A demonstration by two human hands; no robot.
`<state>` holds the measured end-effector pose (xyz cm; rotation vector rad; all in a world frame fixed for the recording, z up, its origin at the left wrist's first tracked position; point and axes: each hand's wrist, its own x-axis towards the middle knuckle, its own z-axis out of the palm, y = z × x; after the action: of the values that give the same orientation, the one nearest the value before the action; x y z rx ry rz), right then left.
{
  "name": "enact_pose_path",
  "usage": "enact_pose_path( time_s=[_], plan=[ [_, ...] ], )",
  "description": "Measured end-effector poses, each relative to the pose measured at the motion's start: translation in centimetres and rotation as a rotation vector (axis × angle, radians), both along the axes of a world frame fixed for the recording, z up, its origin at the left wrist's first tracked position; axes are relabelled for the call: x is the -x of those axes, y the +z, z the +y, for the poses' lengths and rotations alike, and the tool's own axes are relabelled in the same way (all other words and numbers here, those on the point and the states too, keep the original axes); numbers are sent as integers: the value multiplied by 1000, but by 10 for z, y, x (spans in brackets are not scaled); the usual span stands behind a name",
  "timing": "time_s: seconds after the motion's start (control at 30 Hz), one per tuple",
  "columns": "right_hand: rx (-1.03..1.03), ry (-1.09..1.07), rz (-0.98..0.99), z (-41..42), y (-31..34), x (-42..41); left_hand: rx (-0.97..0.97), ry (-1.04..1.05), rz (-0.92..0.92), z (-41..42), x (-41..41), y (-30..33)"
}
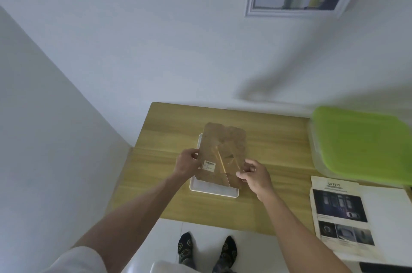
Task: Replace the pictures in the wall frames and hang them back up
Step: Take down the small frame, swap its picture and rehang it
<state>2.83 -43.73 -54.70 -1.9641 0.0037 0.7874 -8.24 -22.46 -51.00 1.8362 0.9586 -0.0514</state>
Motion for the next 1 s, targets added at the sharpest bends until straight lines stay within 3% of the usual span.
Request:
enact_pose_path(
  time_s=[0.53,1.0],
  plan=[
    [162,-77,-81,11,4,43,-90,-80,10,9,32,-38],
    [334,120,-230,16,12,46,-81,-146,108,25,23,-45]
  ],
)
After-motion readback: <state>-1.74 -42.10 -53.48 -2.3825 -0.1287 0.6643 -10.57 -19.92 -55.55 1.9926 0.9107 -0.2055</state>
